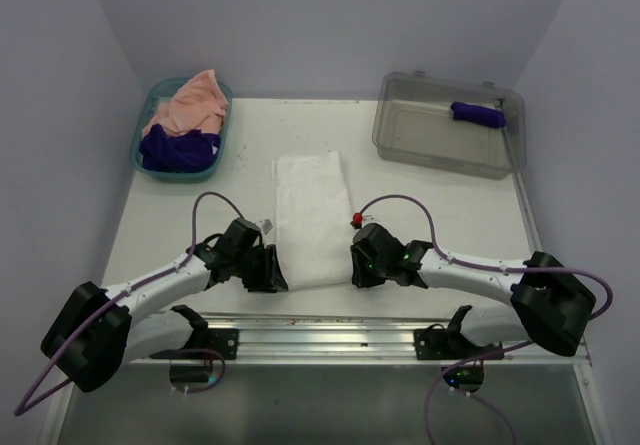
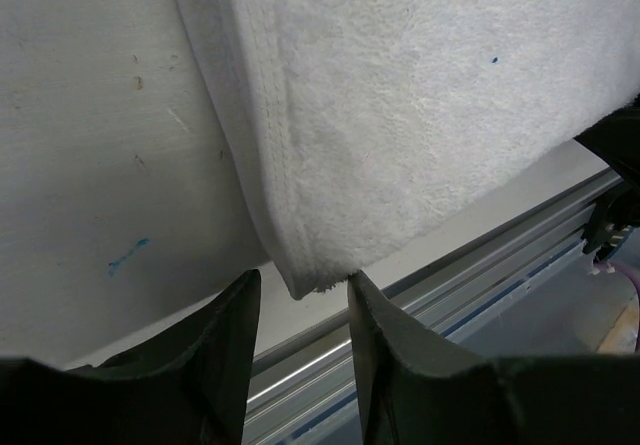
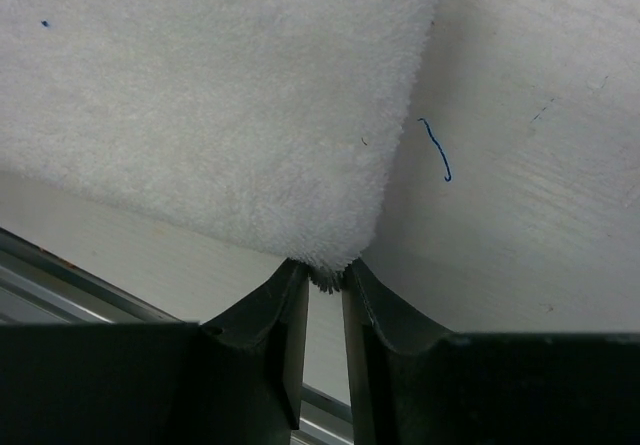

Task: Roll the towels
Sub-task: Roll the towel

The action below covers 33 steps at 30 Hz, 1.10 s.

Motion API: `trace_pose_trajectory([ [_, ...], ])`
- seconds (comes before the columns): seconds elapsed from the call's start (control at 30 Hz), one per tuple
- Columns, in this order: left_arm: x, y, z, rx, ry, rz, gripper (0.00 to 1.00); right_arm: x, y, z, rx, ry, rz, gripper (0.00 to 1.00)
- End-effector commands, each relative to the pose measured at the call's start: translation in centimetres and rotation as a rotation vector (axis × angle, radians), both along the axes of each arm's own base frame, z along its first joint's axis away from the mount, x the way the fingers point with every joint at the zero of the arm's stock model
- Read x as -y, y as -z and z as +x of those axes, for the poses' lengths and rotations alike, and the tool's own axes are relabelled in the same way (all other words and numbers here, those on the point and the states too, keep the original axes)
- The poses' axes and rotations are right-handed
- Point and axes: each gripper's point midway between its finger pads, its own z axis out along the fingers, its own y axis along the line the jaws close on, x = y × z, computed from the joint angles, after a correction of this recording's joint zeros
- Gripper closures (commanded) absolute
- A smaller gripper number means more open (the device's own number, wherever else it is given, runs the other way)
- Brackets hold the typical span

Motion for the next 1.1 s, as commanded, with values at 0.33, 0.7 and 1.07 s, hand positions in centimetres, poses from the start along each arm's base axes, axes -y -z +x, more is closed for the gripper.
trace_pose_trajectory([
  [0.33, 0.8, -3.5, 2.8, 0.12, -0.096, -0.049, 1.0, -0.3, -3.0, 1.3, 0.076, 0.041, 0.039, 1.0],
  [0.7, 1.1, -7.6, 5.3, 0.17, -0.17, -0.034, 1.0, 0.5, -6.1, 3.2, 0.15, 0.08, -0.026, 1.0],
  [1.07, 1.3, -8.3, 9.3, 0.191, -0.229, 0.042, 1.0, -0.7, -8.5, 8.3, 0.232, 0.111, -0.109, 1.0],
])
